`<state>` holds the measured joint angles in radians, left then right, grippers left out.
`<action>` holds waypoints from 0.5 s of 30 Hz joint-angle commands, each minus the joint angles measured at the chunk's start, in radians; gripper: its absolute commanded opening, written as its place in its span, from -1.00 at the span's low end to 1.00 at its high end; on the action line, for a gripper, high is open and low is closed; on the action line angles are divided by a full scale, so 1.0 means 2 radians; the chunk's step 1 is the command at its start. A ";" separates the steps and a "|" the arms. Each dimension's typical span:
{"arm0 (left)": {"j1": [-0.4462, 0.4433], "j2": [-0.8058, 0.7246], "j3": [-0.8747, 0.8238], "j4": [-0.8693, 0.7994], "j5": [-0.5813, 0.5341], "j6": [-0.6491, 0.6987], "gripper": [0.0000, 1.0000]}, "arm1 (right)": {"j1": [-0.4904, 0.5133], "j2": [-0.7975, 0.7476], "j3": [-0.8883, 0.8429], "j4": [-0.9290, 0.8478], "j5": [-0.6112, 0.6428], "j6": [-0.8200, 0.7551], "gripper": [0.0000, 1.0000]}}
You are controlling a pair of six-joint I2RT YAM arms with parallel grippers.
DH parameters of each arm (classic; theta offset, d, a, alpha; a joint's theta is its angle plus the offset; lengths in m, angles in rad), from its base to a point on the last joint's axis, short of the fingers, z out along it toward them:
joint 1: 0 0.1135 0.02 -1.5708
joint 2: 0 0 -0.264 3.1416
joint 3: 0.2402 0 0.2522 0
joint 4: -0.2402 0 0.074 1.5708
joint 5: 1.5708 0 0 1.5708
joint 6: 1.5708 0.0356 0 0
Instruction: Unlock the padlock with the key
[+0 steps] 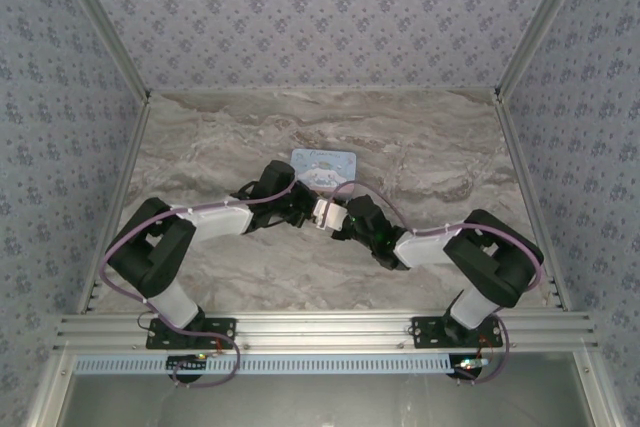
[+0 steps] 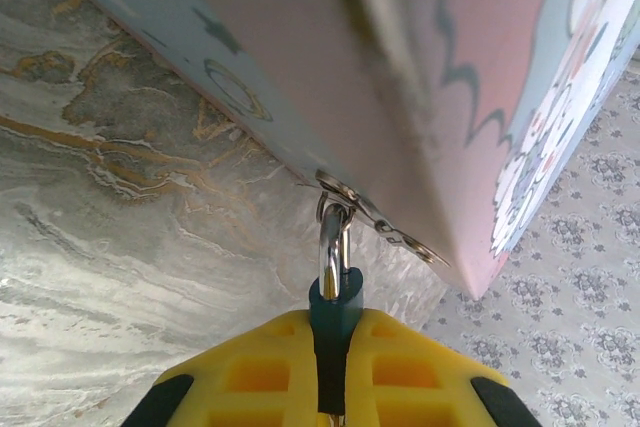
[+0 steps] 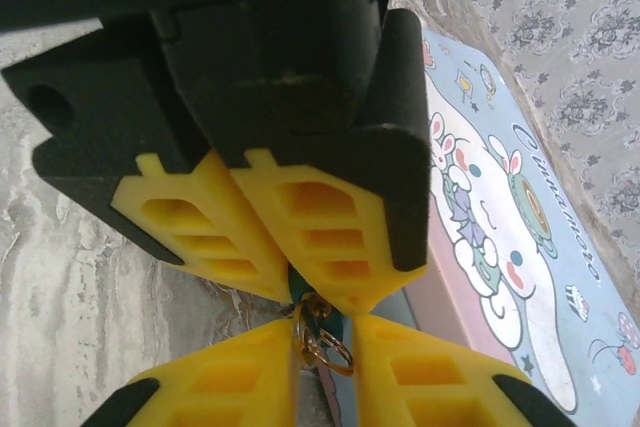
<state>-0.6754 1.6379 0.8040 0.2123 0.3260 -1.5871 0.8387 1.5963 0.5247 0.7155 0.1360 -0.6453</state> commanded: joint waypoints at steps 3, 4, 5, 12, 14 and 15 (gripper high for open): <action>-0.003 -0.013 0.015 0.009 0.009 -0.009 -1.00 | 0.004 0.010 0.015 0.021 0.015 0.017 -0.72; -0.003 -0.013 0.015 0.010 0.009 -0.009 -1.00 | 0.004 0.010 0.016 0.022 0.018 0.020 -0.76; -0.003 -0.013 0.015 0.010 0.009 -0.009 -1.00 | 0.003 0.010 0.016 0.023 0.019 0.023 -0.80; -0.003 -0.011 0.014 0.015 0.010 -0.014 -1.00 | 0.007 0.004 0.020 0.015 0.035 0.085 -1.00; -0.003 -0.011 0.014 0.016 0.010 -0.015 -1.00 | 0.008 0.001 0.022 0.009 0.039 0.121 -1.00; -0.002 -0.011 0.014 0.017 0.009 -0.014 -1.00 | 0.009 0.001 0.023 0.009 0.040 0.142 -1.00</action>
<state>-0.6743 1.6379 0.8051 0.2268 0.3168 -1.5990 0.8536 1.6047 0.5308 0.7143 0.1692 -0.4950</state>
